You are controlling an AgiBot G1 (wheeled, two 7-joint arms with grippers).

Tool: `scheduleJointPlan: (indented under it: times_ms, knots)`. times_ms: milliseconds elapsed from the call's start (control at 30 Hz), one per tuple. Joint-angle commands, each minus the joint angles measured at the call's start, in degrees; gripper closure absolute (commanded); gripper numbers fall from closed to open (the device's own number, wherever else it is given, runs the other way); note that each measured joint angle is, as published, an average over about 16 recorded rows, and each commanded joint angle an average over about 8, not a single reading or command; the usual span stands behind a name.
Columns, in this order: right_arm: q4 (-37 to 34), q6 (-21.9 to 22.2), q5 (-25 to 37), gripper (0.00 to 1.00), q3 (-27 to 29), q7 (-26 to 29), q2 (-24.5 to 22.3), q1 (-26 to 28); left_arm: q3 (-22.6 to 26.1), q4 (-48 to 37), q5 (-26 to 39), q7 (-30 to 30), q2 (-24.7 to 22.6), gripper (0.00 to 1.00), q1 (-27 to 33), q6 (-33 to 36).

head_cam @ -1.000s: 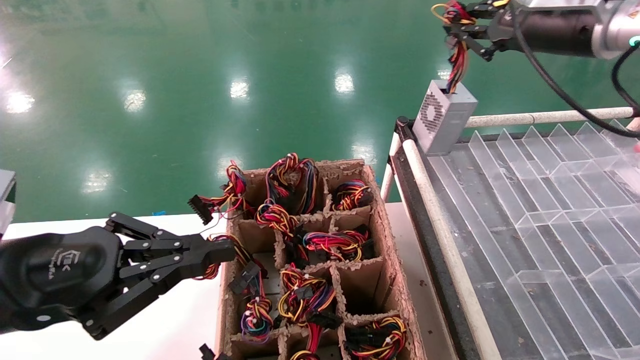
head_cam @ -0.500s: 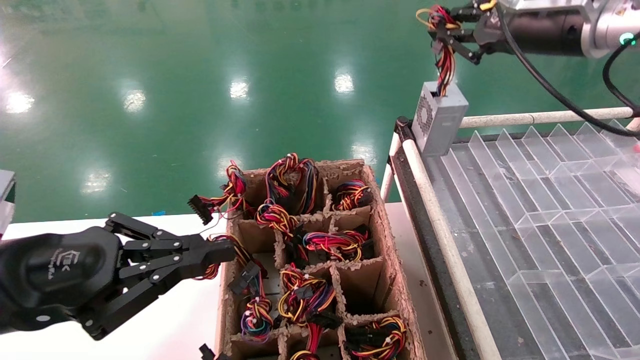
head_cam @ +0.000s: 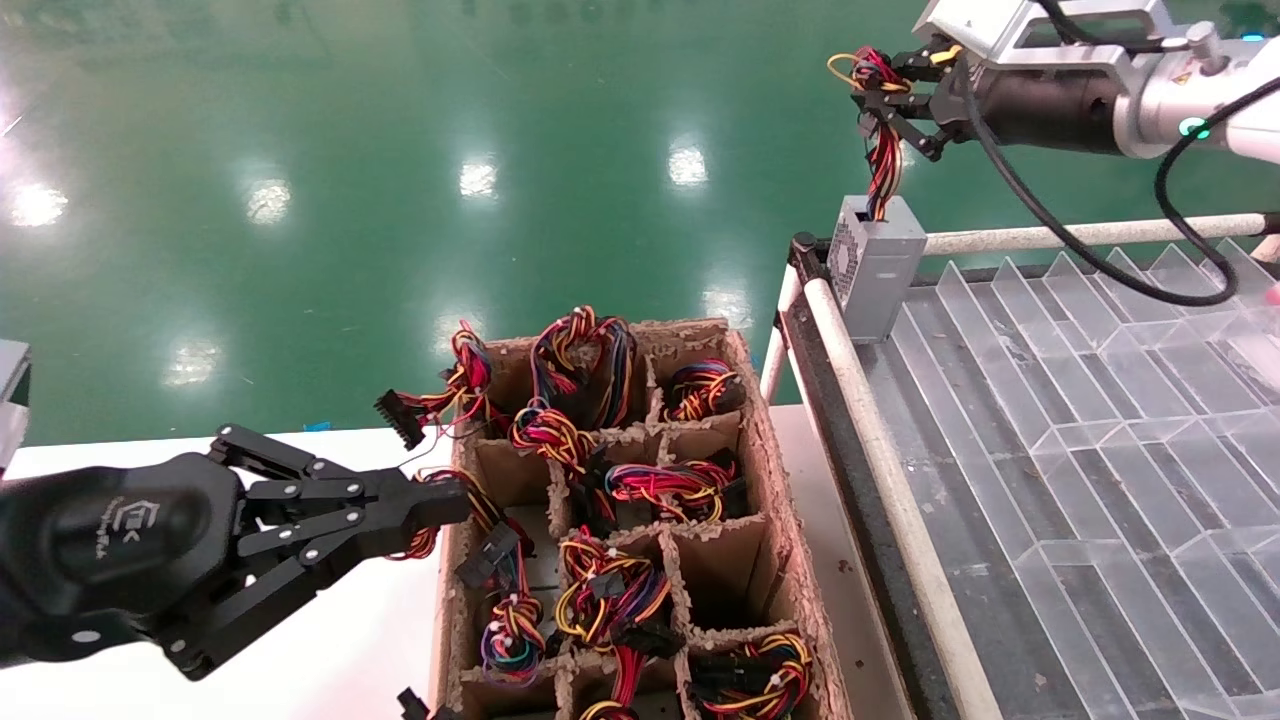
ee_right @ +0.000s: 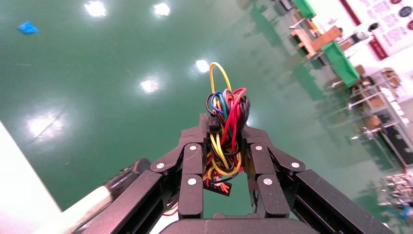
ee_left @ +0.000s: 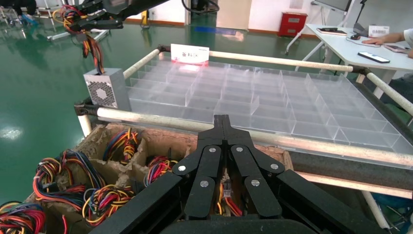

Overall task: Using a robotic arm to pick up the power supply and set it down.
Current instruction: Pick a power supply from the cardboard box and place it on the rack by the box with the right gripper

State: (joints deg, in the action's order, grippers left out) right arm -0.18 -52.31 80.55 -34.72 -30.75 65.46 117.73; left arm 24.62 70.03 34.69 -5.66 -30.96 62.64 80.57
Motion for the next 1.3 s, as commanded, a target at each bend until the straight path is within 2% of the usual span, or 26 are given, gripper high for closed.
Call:
scheduleJointPlan:
  times_ms: [33,367,400,633,667,1300]
  knots:
    - [0.22,1.41,-0.36,1.00,0.25,-0.35,0.43,-0.46,0.00,0.00,0.00,0.00,0.00,1.00,0.00,0.00]
    - [-0.04,3.14,-1.19,0.99,0.84,-0.86,2.06,-3.19,0.00,0.00,0.00,0.00,0.00,1.00,0.00,0.00]
    - [-0.02,3.23,-1.26,0.90,0.89,-0.85,2.14,-3.29,0.00,0.00,0.00,0.00,0.00,1.00,0.00,0.00]
    - [0.11,3.75,-1.58,0.04,1.11,-0.66,2.34,-3.19,0.00,0.00,0.00,0.00,0.00,1.00,0.00,0.00]
    - [0.11,3.79,-1.57,0.00,1.10,-0.63,2.33,-3.15,0.00,0.00,0.00,0.00,0.00,1.00,0.00,0.00]
    - [0.87,2.30,-0.15,0.00,0.10,-1.10,1.35,-0.44,0.00,0.00,0.00,0.00,0.00,1.00,0.00,0.00]
